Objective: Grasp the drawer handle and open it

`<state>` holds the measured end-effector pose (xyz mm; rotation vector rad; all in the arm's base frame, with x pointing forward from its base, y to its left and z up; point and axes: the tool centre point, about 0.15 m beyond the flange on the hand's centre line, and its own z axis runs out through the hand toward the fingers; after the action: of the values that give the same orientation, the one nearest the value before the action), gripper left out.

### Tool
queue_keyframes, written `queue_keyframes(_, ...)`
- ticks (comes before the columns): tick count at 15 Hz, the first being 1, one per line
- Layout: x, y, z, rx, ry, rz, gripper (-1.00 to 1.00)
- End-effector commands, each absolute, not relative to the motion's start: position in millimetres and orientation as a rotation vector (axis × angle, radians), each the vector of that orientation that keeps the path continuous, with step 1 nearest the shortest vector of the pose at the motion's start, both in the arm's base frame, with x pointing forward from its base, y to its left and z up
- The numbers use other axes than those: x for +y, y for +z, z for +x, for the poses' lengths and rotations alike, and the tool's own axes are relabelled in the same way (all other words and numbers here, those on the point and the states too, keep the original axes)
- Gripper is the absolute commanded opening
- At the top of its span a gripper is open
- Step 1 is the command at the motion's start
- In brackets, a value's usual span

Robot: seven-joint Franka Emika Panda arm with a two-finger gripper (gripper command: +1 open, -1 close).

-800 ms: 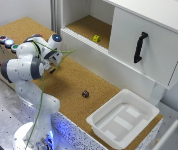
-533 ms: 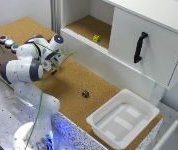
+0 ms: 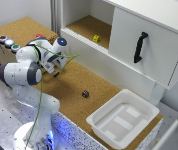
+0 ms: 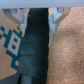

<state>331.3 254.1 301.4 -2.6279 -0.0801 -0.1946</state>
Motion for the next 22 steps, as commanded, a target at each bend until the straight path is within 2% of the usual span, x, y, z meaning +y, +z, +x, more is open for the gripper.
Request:
queue_keyframes(1, 221, 269, 344, -0.087, -0.183, -2.636, -1.0)
queue_keyframes(22, 156, 275, 353, 0.034, -0.234, -2.697, -1.0)
